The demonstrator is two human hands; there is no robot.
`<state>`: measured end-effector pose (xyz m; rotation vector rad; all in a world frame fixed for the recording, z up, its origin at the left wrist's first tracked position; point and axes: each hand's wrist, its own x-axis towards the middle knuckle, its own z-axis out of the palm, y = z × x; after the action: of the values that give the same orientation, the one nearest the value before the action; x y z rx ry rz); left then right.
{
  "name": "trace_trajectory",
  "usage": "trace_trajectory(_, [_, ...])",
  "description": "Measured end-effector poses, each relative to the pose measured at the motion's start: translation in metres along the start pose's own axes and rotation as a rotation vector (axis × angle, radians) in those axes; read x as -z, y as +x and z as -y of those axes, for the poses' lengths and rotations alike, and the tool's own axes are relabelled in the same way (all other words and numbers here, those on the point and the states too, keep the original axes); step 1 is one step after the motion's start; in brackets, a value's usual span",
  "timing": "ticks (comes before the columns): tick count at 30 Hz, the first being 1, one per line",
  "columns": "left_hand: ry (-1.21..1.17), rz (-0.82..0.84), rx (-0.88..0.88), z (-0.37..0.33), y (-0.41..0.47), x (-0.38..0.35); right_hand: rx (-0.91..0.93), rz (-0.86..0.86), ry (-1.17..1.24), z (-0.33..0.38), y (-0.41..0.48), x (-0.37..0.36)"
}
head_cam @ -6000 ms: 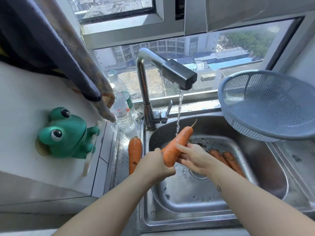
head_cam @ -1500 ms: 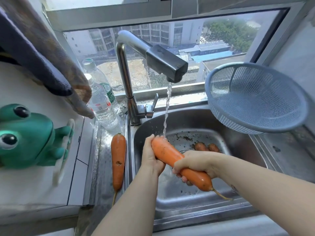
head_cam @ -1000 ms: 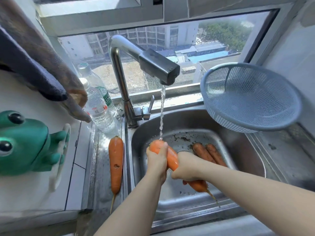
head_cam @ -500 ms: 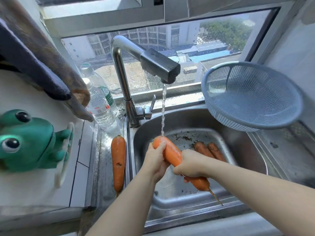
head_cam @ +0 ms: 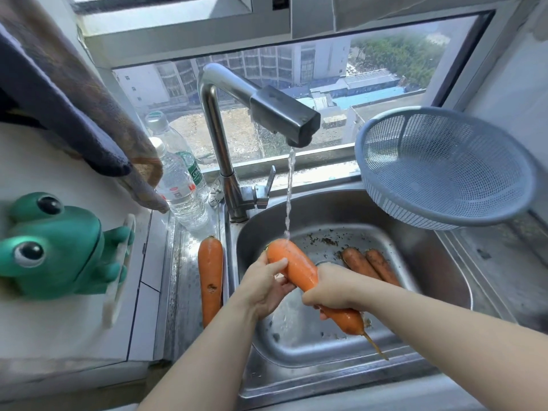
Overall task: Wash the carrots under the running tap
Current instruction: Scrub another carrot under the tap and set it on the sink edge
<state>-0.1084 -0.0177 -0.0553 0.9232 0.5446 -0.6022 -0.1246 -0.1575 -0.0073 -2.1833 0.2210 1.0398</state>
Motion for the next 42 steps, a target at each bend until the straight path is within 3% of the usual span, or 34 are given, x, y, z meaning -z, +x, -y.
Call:
trace_trajectory(9, [0.084, -0.285, -0.109, 0.008, 0.006, -0.031, 0.060, -0.103, -0.348, 0.004, -0.011, 0.000])
trace_trajectory(17, [0.015, -0.016, -0.105, -0.001, -0.003, -0.014, 0.060, -0.025, -0.144, 0.003, -0.010, 0.010])
trace_trajectory(24, [0.065, -0.309, -0.059, 0.001, 0.001, -0.023, 0.115, -0.171, -0.443, 0.006, -0.015, -0.006])
trace_trajectory(28, [-0.048, -0.461, 0.001, 0.002, 0.009, -0.021, 0.179, -0.229, -0.563, 0.005, -0.016, -0.016])
trace_trajectory(31, [-0.140, -0.423, 0.040, -0.003, 0.006, -0.023, 0.218, -0.167, -0.438, -0.003, -0.012, -0.008])
trace_trajectory(34, [-0.155, -0.349, 0.074, -0.010, 0.002, -0.031, 0.148, 0.143, 0.046, -0.012, -0.003, 0.007])
trace_trajectory(36, [-0.126, -0.304, 0.096, -0.013, 0.001, -0.037, 0.126, 0.259, 0.256, -0.015, -0.001, 0.012])
trace_trajectory(42, [-0.159, -0.038, 0.044, -0.013, -0.004, -0.032, 0.037, 0.410, 0.502, -0.031, -0.001, 0.026])
